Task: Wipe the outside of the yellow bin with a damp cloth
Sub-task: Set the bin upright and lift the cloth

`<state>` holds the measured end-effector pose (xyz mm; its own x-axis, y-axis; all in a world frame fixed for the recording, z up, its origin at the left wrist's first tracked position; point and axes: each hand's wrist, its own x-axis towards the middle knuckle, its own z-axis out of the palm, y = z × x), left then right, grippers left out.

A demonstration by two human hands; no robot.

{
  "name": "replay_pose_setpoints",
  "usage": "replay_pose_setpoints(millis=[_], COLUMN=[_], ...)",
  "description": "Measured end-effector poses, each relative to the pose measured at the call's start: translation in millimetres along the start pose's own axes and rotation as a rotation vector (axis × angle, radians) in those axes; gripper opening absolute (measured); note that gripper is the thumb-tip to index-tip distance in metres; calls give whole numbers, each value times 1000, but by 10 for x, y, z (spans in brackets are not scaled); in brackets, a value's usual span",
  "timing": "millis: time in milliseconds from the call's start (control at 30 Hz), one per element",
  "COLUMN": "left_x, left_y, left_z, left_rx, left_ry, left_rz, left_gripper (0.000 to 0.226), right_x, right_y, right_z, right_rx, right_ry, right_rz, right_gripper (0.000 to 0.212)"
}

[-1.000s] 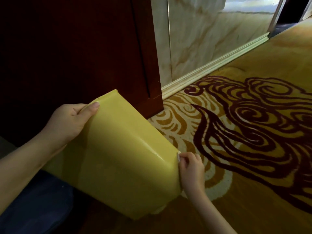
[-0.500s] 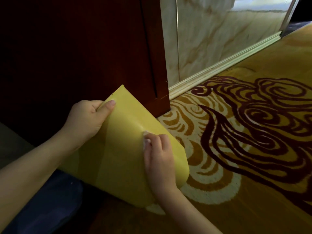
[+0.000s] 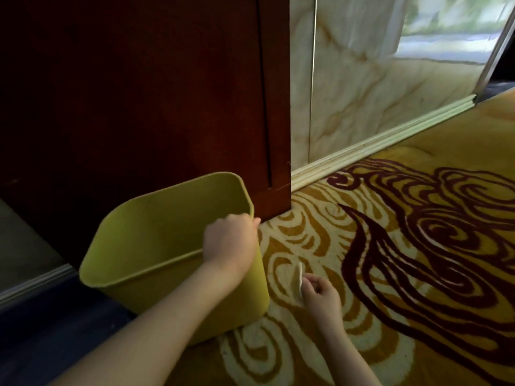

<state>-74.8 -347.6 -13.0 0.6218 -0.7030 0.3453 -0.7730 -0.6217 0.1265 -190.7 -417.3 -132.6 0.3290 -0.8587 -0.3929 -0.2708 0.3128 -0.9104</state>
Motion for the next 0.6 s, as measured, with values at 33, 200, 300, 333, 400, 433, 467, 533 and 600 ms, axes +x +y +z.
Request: replay_pose_setpoints(millis=[33, 200, 300, 333, 400, 433, 467, 533, 600], left_x=[-15, 130, 94, 27, -144, -235, -307, -423, -511], left_y=[46, 169, -95, -256, -650, -841, -1001, -1202, -1237], left_z=[70, 169, -50, -168, -420, -552, -665, -808, -809], left_rx=[21, -131, -258, -258, -164, -88, -14, 43, 35], left_ry=[-19, -258, -538, -616, -719, -742, -755, -745, -706], left_rz=[7, -130, -47, -9, 4, -3, 2, 15, 55], left_gripper=[45, 41, 35, 37, 44, 40, 30, 17, 30], right_x=[1, -13, -60, -84, -156, -200, -258, -401, -508], right_y=[-53, -413, -682, -785, -1002, -1113, -1221, -1425, -1584], right_z=[-39, -161, -215, -233, -255, -248, -224, -102, 137], right_rx=[37, 220, 229, 237, 222, 189, 153, 76, -72], right_ry=[-31, -148, -162, -164, -157, -152, -153, -178, -237], right_rz=[30, 87, 26, 4, -68, -130, -209, -408, -640], right_gripper=[8, 11, 13, 14, 17, 19, 20, 19, 16])
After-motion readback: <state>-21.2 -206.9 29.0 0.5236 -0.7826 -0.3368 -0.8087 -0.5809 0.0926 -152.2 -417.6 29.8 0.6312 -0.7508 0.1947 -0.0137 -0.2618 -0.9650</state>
